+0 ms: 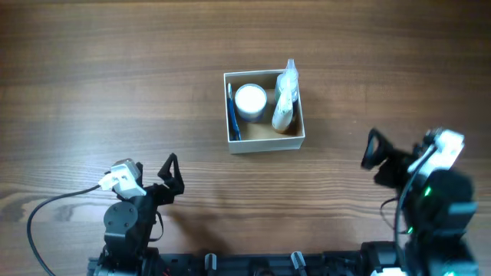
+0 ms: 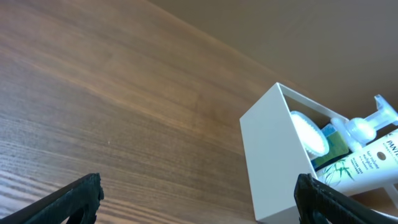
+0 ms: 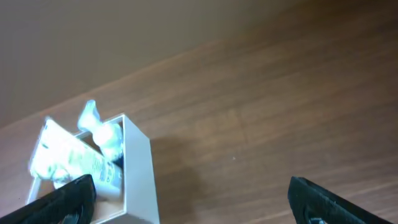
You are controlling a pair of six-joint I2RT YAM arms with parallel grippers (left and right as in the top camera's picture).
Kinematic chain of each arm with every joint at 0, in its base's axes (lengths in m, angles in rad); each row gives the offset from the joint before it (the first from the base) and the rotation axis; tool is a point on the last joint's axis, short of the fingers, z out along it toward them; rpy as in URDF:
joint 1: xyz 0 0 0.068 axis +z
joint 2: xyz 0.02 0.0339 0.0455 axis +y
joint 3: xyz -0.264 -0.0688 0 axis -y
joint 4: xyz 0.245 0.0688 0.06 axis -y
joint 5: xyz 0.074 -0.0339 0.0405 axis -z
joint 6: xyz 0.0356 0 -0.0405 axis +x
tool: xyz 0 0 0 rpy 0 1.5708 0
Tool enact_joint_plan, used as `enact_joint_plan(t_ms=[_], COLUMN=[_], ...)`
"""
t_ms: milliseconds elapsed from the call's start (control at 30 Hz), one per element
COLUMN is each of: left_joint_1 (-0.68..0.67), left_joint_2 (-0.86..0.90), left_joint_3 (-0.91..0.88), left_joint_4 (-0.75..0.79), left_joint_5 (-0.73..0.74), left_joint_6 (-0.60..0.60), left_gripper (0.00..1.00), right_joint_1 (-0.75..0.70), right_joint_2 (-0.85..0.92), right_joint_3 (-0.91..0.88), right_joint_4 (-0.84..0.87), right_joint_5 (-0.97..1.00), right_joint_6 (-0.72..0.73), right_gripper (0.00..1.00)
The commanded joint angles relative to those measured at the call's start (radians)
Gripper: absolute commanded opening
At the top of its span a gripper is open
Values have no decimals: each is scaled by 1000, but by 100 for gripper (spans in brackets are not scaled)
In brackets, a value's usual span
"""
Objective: Pack container
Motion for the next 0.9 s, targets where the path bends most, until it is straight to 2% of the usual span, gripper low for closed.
enact_joint_plan(t_ms=[0,100,333,467,867], left_joint_1=[8,8,8,8,8], left_joint_2=[-6,-6,-6,-6,-6], left_joint_3=[-2,-2,-2,-2,-2], left_joint_4=[2,2,2,2,2], left_joint_5=[5,5,5,5,5], left_joint_6=[12,12,12,12,12], left_gripper=[100,100,100,100,100], right_joint_1=[-3,-3,-3,-3,-3], right_joint_2=[-232,-401,-404,-403,-403], right_joint_3=[-181,-343,-511,-517,-517], right_joint_4=[17,21,120,125,125], right_joint_5=[-25,-72,-96,-96,-96], right_joint_6=[-24,-23,-13,35,35], right_gripper=[100,100,100,100,100])
